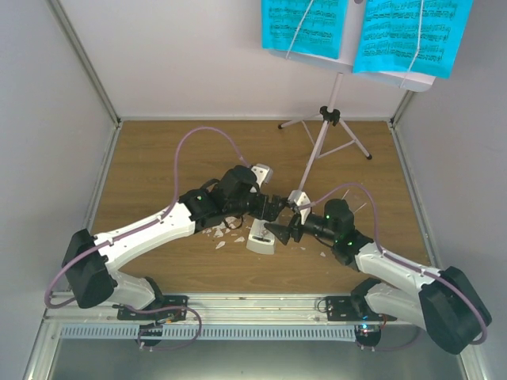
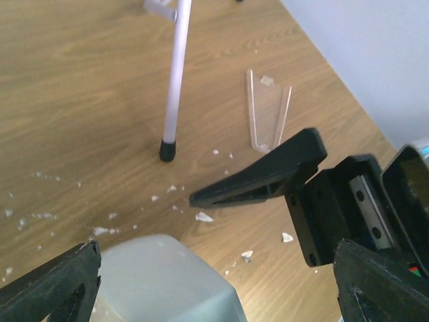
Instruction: Pack up the instrument practice props
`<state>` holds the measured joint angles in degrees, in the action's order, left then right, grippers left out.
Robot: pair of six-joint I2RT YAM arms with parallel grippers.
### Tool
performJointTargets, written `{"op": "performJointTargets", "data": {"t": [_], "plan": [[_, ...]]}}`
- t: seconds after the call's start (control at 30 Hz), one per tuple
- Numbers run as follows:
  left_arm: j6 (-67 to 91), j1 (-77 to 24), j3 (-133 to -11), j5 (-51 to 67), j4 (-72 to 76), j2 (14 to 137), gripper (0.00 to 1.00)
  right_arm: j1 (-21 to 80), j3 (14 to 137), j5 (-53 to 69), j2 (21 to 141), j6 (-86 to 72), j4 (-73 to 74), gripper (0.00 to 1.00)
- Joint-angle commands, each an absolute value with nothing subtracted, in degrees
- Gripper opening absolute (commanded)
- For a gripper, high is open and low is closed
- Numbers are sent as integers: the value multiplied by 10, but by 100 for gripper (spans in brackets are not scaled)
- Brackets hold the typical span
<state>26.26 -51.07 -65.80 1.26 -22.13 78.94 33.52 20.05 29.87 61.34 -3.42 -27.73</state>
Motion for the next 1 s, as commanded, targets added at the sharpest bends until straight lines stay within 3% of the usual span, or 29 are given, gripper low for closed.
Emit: {"op": "performJointTargets", "data": {"t": [0.0, 0.7, 0.8, 0.97], "plan": [[308, -532, -674, 6, -238, 802, 95, 331, 187, 282, 603, -37, -270, 100], [309, -548, -654, -23, -247, 809, 63, 331, 162, 277, 624, -62, -314, 98], [295, -548, -656, -10, -245, 811, 63, 331, 160, 281, 626, -69, -319, 99], [286, -548, -662, -12, -261, 813, 71, 331, 150, 281, 624, -88, -338, 98]]}}
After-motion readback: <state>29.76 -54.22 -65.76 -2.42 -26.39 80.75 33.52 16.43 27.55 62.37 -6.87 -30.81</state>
